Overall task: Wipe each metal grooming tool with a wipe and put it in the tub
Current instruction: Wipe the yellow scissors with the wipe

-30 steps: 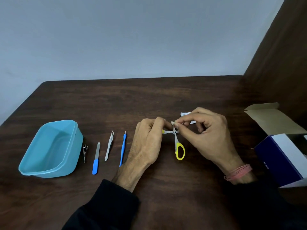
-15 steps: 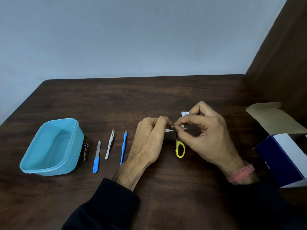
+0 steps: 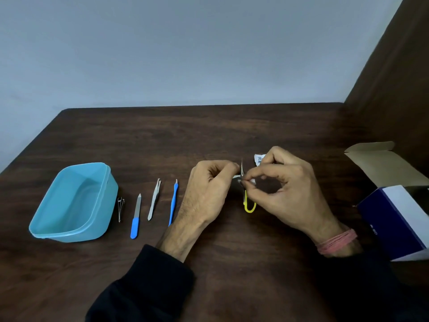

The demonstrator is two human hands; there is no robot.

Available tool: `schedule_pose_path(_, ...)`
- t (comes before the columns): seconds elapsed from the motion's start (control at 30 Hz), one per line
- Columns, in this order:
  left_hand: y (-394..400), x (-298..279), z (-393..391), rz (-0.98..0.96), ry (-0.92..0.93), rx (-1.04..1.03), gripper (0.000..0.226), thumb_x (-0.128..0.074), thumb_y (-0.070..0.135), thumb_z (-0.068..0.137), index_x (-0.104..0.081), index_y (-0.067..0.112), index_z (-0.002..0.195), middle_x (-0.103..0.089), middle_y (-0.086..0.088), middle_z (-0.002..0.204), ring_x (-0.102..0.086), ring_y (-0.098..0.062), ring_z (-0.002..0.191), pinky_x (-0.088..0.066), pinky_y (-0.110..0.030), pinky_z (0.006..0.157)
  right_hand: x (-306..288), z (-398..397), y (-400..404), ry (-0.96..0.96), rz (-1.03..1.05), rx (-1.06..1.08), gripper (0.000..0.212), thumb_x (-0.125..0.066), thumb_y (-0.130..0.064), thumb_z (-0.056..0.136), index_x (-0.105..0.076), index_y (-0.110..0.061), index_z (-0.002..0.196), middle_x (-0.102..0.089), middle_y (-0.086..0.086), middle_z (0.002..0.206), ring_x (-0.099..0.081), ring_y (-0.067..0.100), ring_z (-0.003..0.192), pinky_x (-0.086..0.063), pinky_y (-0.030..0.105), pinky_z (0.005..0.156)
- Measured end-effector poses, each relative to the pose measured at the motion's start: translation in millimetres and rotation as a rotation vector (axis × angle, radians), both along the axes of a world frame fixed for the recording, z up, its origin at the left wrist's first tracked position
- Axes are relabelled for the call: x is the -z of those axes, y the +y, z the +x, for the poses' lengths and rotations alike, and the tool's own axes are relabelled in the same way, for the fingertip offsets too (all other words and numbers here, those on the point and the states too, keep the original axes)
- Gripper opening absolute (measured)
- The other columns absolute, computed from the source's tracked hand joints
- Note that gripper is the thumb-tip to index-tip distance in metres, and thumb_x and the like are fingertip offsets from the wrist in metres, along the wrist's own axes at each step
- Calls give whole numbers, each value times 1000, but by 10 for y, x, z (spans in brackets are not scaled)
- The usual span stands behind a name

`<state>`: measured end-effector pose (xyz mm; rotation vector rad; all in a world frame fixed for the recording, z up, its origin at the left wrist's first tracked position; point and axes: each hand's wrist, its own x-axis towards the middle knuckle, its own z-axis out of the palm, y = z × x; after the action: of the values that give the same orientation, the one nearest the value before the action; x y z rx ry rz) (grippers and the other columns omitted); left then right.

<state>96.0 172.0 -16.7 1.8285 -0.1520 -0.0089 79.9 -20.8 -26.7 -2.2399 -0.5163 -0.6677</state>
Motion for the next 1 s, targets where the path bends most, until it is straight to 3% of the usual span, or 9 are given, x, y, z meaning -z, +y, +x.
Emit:
schedule_pose_path(0.07,13,57,34,7,13,7,35,-64,22,109,-84,19,80,-55,7,52,-46,-3,46,-38,-22,51,8,6,10,-2,31,17,13,-95,-12,84,-88,-17,94,-61,-6,89,-68,9,81,-55,21,70)
schedule_pose_path(0.13,11,78,56,12,6,12,32,-67,22,110,-85,25,84,-60,17,52,-49,1,44,-36,-14,50,24,15,31,2,59,32,12,-95,-12,84,-88,-16,94,-63,-6,89,-68,9,81,-54,20,71)
schedule_pose_path(0.27,1,127,84,-22,-21,0,28,-69,27,111,-85,23,88,-66,14,58,-49,2,44,-35,-13,49,61,12,51,42,62,8,12,-95,-13,82,-87,-18,89,-63,-5,85,-68,13,80,-56,32,70)
schedule_pose_path(0.37,2,153,98,-11,-21,4,27,-69,26,111,-86,22,91,-59,18,53,-48,2,44,-37,-12,49,56,27,25,59,120,66,11,-96,-15,85,-88,-20,92,-62,-5,85,-67,9,82,-50,18,73)
schedule_pose_path(0.47,8,163,97,-29,-31,20,25,-69,27,111,-86,23,93,-69,14,60,-55,3,52,-45,-15,58,56,10,52,81,114,49,12,-95,-11,84,-87,-18,90,-61,-4,84,-63,4,74,-42,6,71)
schedule_pose_path(0.6,22,200,116,-9,-36,38,23,-70,33,111,-87,27,97,-69,13,61,-57,-2,55,-48,-27,61,43,12,52,94,147,64,10,-95,-13,85,-88,-19,90,-61,-4,85,-66,11,76,-49,13,69)
schedule_pose_path(0.7,37,232,143,-23,-51,36,22,-70,37,110,-88,28,99,-79,-1,75,-70,-14,69,-61,-40,72,28,-8,53,100,119,32,12,-95,-11,83,-87,-18,88,-62,-4,84,-64,9,74,-42,8,66)
schedule_pose_path(0.83,34,235,144,-31,-42,48,21,-70,35,111,-88,29,102,-83,-4,84,-78,-26,81,-62,-39,80,24,-9,69,87,133,51,14,-95,-8,84,-88,-17,91,-60,-6,85,-62,9,74,-41,7,63)
schedule_pose_path(1.0,40,253,160,-73,-46,68,23,-69,36,112,-88,28,101,-83,-4,84,-72,-14,76,-56,-35,74,29,-40,92,85,75,-3,14,-94,-7,83,-87,-17,90,-62,-9,87,-65,8,77,-43,9,67)
